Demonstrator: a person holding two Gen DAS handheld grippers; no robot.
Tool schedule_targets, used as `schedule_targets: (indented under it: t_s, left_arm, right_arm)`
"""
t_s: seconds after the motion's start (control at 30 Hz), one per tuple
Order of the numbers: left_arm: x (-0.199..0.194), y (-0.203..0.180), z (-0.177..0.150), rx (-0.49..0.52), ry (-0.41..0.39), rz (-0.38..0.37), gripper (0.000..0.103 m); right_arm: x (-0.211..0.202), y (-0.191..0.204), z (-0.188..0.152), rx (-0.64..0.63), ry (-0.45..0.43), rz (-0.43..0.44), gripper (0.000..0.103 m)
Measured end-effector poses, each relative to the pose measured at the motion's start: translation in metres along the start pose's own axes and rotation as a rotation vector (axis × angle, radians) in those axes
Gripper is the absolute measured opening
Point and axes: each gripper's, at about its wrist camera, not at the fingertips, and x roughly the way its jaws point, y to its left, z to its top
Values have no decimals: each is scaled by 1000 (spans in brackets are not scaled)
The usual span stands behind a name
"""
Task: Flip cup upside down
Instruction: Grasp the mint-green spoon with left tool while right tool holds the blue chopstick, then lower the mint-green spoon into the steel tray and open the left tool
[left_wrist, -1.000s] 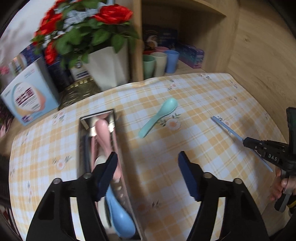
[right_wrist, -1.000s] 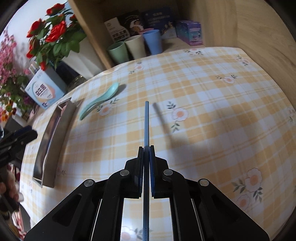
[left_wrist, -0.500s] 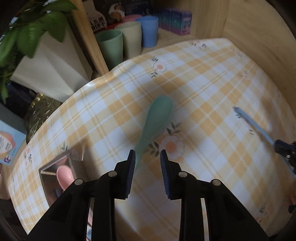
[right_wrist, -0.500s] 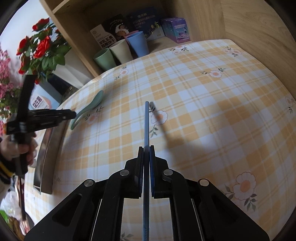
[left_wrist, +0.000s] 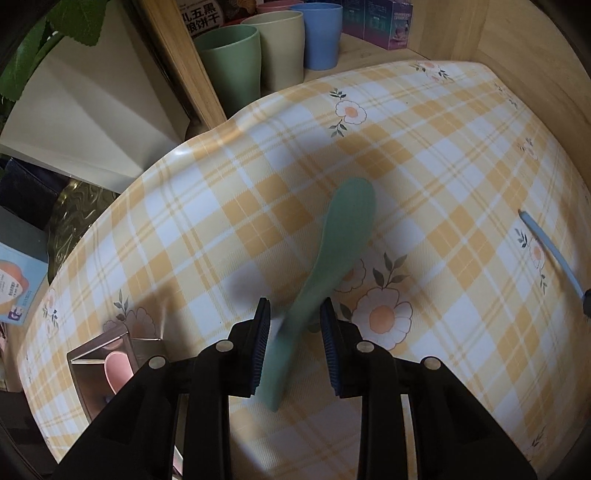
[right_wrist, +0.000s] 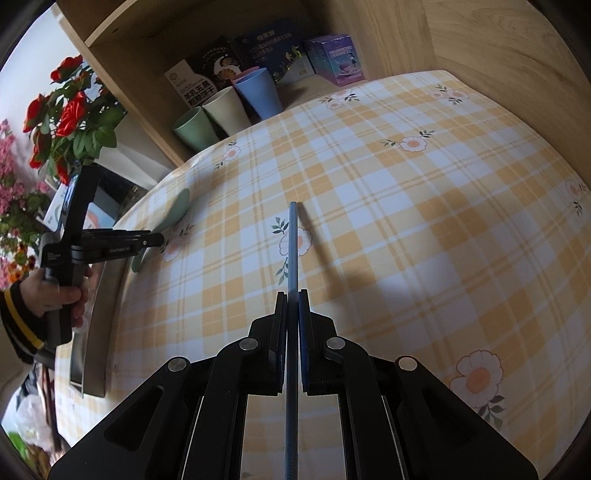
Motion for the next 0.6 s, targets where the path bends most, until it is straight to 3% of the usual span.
schedule_targets:
  t_s: [0.13,0.33,0.6]
  left_arm:
    - [-1,-2,-3,3,-11,-21,7]
    - [-10,-11,-12,12,-48,-18,6]
    - [-57,-16,-37,-39,-139,-96,6]
  right_arm:
    - [0,0,0,1,1,1,6]
    - [0,0,0,1,1,2,6]
    - [-2,13,2,-5,-2,24,5]
